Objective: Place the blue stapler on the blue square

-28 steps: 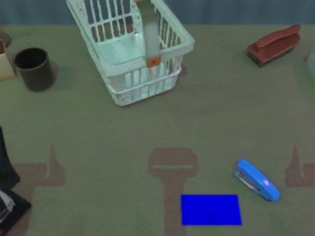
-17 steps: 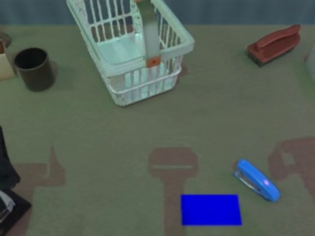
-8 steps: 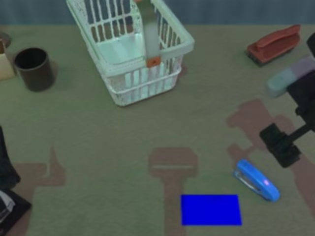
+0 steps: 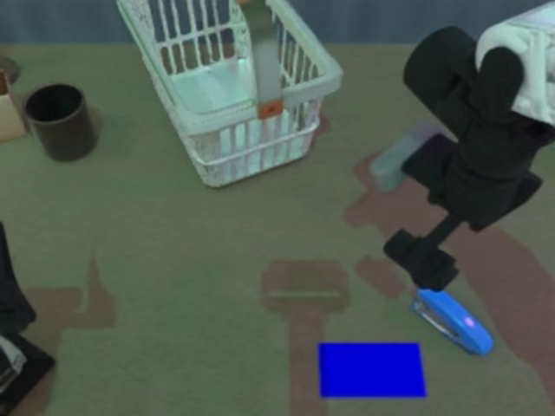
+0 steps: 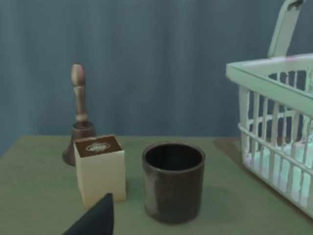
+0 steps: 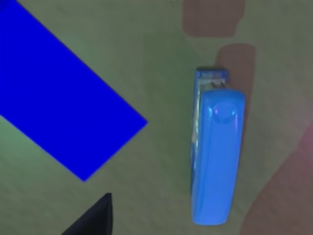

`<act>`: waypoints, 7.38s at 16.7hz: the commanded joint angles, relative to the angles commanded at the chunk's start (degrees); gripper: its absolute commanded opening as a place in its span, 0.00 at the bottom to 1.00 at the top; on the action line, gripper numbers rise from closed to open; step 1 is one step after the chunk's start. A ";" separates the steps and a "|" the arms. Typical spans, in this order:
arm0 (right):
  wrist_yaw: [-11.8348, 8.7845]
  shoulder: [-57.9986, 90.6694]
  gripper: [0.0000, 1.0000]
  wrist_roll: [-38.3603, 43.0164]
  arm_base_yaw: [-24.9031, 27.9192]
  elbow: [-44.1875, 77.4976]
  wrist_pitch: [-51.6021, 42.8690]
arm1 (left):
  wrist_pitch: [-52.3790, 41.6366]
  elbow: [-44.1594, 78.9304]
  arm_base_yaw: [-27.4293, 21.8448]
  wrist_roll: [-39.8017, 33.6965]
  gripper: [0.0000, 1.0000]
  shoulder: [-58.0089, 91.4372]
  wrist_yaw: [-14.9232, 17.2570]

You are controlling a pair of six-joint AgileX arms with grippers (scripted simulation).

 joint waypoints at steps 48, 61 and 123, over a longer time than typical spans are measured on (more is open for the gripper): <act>0.00 7.84 0.00 0.25 0.43 -8.98 16.59 | 0.00 0.00 0.00 0.00 1.00 0.00 0.00; 0.06 0.90 0.00 0.55 0.61 0.72 -0.21 | 0.00 0.00 0.00 0.00 1.00 0.00 0.00; 0.71 2.57 0.68 149.44 12.68 -15.85 13.14 | 0.00 0.00 0.00 0.00 1.00 0.00 0.00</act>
